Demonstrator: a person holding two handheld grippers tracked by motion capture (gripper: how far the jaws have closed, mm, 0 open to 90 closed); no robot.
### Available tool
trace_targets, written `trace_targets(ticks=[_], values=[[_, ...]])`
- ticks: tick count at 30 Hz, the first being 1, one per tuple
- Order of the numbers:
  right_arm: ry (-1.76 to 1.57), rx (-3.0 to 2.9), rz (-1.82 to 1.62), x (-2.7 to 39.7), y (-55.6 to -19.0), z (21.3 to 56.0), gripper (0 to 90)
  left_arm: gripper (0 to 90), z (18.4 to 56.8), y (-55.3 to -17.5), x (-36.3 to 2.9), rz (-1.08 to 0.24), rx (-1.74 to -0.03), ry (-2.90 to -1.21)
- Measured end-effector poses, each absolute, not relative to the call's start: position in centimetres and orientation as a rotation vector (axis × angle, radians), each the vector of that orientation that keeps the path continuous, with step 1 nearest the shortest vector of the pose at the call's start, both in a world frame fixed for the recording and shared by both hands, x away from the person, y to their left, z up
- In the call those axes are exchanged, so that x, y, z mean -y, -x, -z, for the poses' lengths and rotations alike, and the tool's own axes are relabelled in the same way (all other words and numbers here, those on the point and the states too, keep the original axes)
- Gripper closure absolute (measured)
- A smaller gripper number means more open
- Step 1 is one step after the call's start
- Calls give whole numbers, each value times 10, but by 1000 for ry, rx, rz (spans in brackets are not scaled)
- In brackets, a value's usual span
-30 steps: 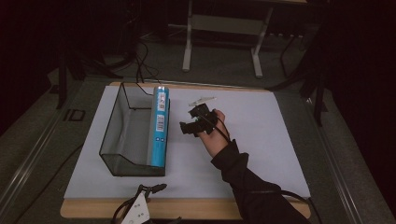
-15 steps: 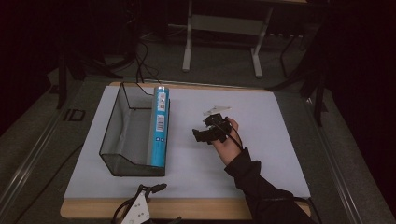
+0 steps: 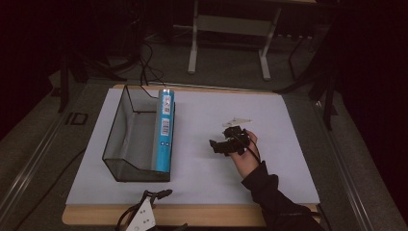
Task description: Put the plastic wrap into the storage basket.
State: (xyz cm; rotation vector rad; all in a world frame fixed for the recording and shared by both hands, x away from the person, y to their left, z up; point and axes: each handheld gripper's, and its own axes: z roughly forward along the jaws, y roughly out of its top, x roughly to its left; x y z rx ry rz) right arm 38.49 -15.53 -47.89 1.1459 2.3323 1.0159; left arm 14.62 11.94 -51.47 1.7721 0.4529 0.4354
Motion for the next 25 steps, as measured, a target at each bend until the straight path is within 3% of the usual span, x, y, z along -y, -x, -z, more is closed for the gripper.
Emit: trace_targets(ticks=[11,25], values=[[-1175,-2277,-1105,185,-377,486,136,24,515,-146,-119,-436,-449,-1773],[-1151,-2295,-1067,187,-377,495,137,24,515,-145,-118,-422,-457,-1765]])
